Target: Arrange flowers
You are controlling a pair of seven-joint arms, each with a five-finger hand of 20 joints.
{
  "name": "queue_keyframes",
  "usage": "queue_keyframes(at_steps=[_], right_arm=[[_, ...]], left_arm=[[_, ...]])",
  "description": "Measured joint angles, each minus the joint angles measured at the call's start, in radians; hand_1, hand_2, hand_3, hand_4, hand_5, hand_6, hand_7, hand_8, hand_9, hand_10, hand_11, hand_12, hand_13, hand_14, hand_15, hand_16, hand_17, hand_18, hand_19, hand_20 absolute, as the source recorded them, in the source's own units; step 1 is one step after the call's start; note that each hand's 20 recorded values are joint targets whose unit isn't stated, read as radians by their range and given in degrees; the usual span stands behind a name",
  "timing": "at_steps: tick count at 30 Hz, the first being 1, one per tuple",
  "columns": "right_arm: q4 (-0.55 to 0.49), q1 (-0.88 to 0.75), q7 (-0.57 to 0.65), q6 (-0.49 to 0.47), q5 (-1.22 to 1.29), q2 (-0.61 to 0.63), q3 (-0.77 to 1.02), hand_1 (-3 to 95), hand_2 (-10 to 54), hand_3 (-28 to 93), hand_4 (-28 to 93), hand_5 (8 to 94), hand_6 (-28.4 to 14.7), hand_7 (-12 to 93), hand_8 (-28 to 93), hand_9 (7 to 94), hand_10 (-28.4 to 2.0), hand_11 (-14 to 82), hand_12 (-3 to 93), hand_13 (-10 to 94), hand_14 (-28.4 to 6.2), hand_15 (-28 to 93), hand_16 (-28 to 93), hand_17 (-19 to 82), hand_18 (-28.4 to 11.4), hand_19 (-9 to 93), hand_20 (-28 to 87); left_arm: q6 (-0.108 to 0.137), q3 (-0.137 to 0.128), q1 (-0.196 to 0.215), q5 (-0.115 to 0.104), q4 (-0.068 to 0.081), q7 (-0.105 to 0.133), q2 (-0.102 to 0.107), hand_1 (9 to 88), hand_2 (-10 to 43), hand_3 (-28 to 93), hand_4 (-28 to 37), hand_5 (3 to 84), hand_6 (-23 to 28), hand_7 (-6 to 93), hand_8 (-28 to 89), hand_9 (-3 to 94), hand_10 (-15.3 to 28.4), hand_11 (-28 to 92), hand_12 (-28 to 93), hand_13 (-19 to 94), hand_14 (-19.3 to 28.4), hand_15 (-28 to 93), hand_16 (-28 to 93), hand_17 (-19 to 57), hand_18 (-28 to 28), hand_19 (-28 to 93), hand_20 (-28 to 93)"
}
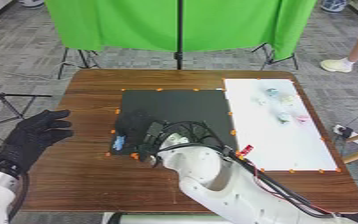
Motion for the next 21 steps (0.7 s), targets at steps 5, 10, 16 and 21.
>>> queue_keyframes(at_steps=[5,10,16,21], right_arm=[[0.102,0.004,0.033,0.006,-0.060,-0.064,-0.025,49.5,-9.5,87,-24,71.6,0.8,49,-12,85.1,-5.2,22.2,48.7,79,-2.9,55,39,37,-16.8,85,37],[0.186,0.008,0.096,0.060,-0.133,-0.106,-0.032,49.6,-9.5,87,-25,70.6,0.8,50,-11,84.4,-5.1,23.1,49.4,78,-3.0,56,39,37,-16.9,85,38],[0.204,0.021,0.173,0.117,-0.173,-0.108,-0.064,47.1,-9.5,86,-28,66.7,0.5,53,-10,80.2,-5.6,27.5,50.0,74,-3.8,61,38,35,-17.2,85,39],[0.233,0.021,0.179,0.108,-0.240,-0.114,-0.064,46.3,-9.5,86,-28,64.8,0.3,54,-10,77.8,-5.7,29.4,49.8,72,-4.2,62,37,33,-17.4,84,39]], left_arm=[[0.001,0.020,-0.021,0.000,0.011,-0.016,0.021,29.2,7.7,73,-28.3,44.6,7.2,31.3,-14,41.3,17.2,46,19,36,20.9,70,-6,-2.8,24.6,66,-1],[-0.001,0.045,-0.054,0.000,0.023,-0.035,0.036,29.3,7.8,73,-28.3,44.7,7.3,31.1,-14,41.4,17.2,46,19,36,20.9,70,-6,-2.8,24.6,66,-1],[-0.003,0.056,-0.076,-0.001,0.027,-0.048,0.041,29.3,7.8,72,-28.3,44.6,7.2,31.3,-14,41.3,17.3,46,19,36,20.8,70,-6,-2.8,24.6,66,-1],[-0.006,0.064,-0.084,-0.001,0.032,-0.058,0.044,29.3,7.7,73,-28.3,44.6,7.2,31.3,-14,41.3,17.3,46,19,36,21.0,70,-6,-2.8,24.6,66,-1]])
